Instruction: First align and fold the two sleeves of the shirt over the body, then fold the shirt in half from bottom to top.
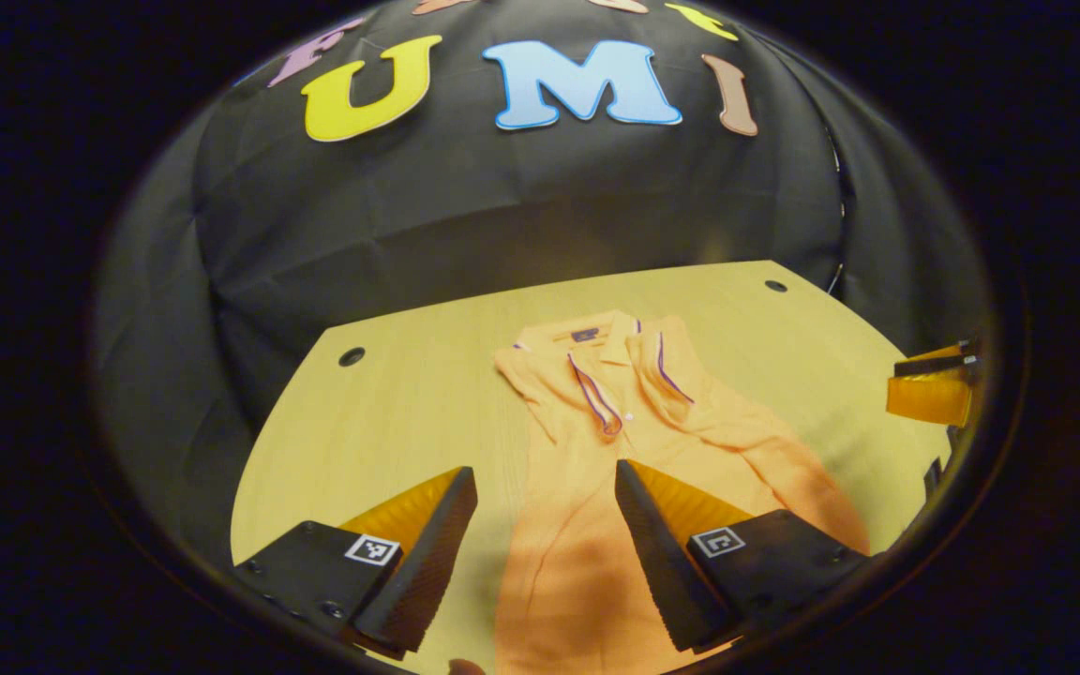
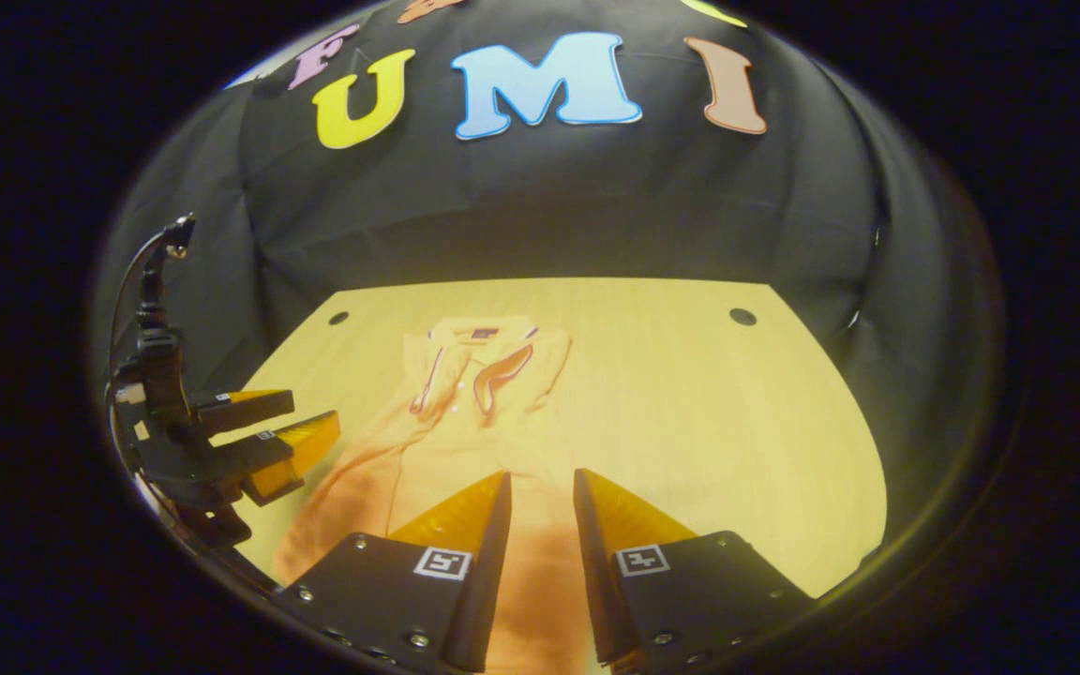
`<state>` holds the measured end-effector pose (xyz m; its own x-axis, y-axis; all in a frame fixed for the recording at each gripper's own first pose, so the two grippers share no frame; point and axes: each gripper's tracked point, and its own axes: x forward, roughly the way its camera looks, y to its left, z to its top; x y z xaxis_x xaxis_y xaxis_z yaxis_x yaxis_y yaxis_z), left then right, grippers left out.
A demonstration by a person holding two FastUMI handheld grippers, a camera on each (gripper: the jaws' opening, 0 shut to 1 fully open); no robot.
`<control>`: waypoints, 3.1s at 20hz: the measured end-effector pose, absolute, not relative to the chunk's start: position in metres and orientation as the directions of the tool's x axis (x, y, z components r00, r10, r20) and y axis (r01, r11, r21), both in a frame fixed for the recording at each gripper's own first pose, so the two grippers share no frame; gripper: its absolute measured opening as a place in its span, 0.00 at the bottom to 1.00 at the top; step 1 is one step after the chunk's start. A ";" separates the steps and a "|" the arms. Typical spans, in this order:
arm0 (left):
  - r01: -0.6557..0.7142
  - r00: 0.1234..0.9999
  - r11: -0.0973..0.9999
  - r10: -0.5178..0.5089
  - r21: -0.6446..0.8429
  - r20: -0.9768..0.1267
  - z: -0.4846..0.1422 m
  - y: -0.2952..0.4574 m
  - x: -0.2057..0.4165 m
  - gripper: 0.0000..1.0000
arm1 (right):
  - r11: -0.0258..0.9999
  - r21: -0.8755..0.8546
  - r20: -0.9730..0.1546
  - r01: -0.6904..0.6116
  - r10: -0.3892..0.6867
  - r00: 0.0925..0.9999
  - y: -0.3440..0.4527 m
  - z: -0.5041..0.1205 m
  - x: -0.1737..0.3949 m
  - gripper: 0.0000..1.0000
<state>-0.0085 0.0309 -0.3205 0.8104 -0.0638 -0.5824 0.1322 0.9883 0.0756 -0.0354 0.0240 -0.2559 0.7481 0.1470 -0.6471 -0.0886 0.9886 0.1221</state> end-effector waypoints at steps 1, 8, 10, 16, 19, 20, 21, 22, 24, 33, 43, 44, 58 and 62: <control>0.130 0.802 0.989 -0.060 0.076 -0.594 -0.326 0.033 -0.022 0.98 | 0.988 0.123 -0.657 -0.094 0.152 0.738 0.026 -0.261 -0.043 0.42; 0.141 0.689 0.989 -0.071 0.037 -0.722 -0.381 0.025 -0.114 0.97 | 0.979 0.158 -0.779 -0.131 0.205 0.593 0.041 -0.315 -0.106 0.65; 0.147 0.651 0.989 -0.072 0.033 -0.756 -0.396 0.024 -0.136 0.98 | 0.981 0.152 -0.819 -0.123 0.195 0.540 0.038 -0.329 -0.122 0.72; 0.159 0.542 0.986 -0.038 0.058 -0.839 -0.431 0.033 -0.180 0.98 | 0.984 0.130 -0.924 -0.121 0.165 0.345 0.033 -0.370 -0.186 0.92; 0.157 0.508 0.986 -0.024 0.065 -0.861 -0.436 0.039 -0.188 0.98 | 0.985 0.110 -0.949 -0.133 0.144 0.282 0.033 -0.381 -0.199 0.92; 0.158 0.512 0.986 -0.031 0.058 -0.858 -0.435 0.038 -0.188 1.00 | 0.986 0.097 -0.953 -0.139 0.132 0.272 0.033 -0.385 -0.200 0.87; 0.159 0.508 0.986 -0.034 0.055 -0.861 -0.437 0.037 -0.187 0.94 | 0.986 0.085 -0.956 -0.145 0.121 0.268 0.033 -0.385 -0.198 0.93; 0.159 0.508 0.986 -0.036 0.053 -0.861 -0.437 0.036 -0.186 0.98 | 0.985 0.071 -0.958 -0.156 0.111 0.264 0.034 -0.387 -0.199 0.93; 0.157 0.501 0.987 -0.046 0.038 -0.864 -0.438 0.035 -0.185 0.98 | 0.980 0.028 -0.966 -0.199 0.077 0.245 0.034 -0.390 -0.200 0.93; 0.222 0.489 0.975 -0.137 -0.029 -0.861 -0.440 0.007 -0.184 0.65 | 0.978 0.013 -0.971 -0.207 0.062 0.229 0.048 -0.388 -0.195 0.69; 0.205 0.501 0.978 -0.144 -0.044 -0.853 -0.440 0.004 -0.175 0.07 | 0.983 0.032 -0.970 -0.182 0.075 0.230 0.049 -0.389 -0.194 0.03; 0.196 0.502 0.979 -0.142 -0.048 -0.853 -0.439 0.006 -0.175 0.07 | 0.984 0.040 -0.969 -0.173 0.080 0.235 0.049 -0.390 -0.191 0.03; 0.061 0.669 0.993 -0.117 -0.103 -0.734 -0.339 0.021 -0.069 0.07 | 0.991 0.106 -0.881 -0.079 0.131 0.454 0.048 -0.310 -0.086 0.00; 0.046 0.726 0.992 -0.115 -0.118 -0.679 -0.300 0.032 -0.011 0.06 | 0.991 0.110 -0.829 -0.080 0.136 0.543 0.045 -0.278 -0.019 0.00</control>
